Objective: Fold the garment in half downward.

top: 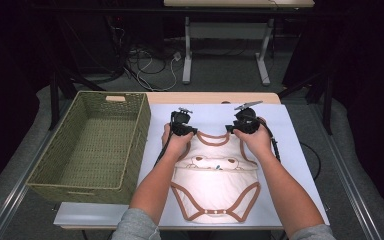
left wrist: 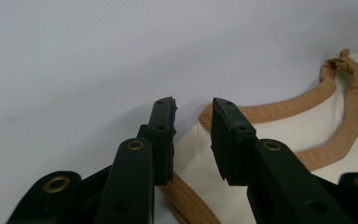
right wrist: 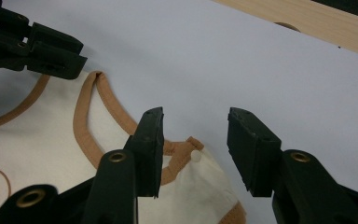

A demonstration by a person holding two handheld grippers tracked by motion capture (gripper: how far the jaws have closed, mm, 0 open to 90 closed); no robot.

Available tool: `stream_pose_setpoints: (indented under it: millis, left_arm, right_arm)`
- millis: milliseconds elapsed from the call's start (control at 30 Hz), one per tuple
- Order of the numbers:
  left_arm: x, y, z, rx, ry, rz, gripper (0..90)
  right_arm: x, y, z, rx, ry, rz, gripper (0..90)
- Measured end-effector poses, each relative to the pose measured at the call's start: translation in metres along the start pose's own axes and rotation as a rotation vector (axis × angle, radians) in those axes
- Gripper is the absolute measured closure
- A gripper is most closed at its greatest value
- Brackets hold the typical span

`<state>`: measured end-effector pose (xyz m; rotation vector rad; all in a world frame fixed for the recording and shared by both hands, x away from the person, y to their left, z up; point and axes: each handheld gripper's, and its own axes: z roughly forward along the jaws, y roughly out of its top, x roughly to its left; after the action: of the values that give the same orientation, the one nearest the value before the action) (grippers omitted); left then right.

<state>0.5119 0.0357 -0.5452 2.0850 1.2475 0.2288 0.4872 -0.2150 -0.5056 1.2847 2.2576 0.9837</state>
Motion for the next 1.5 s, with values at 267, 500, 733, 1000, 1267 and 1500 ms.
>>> stream_pose_setpoints:
  millis: [267, 500, 733, 1000, 1267, 1500]
  left_arm:
    - [0.004, -0.005, 0.003, 0.015, 0.011, -0.010, 76.3]
    - [0.004, -0.006, 0.000, 0.035, 0.021, 0.023, 87.3]
    - [0.000, -0.006, -0.001, 0.040, 0.038, 0.034, 90.0]
    - [-0.003, -0.005, -0.006, 0.034, 0.047, 0.048, 90.0]
    - [-0.005, -0.005, -0.009, 0.027, 0.041, 0.051, 90.0]
    - [-0.005, -0.005, -0.008, 0.025, 0.041, 0.053, 90.0]
  right_arm:
    - [-0.004, -0.002, -0.002, -0.004, -0.004, 0.010, 56.9]
    - [-0.009, -0.004, -0.001, -0.005, -0.015, 0.021, 55.5]
    - [-0.016, -0.011, 0.005, 0.040, -0.013, 0.037, 59.4]
    - [-0.022, -0.018, 0.011, 0.053, -0.043, 0.064, 64.0]
    - [-0.027, -0.030, 0.017, 0.091, -0.031, 0.071, 65.9]
    - [-0.028, -0.034, 0.018, 0.099, -0.007, 0.070, 66.5]
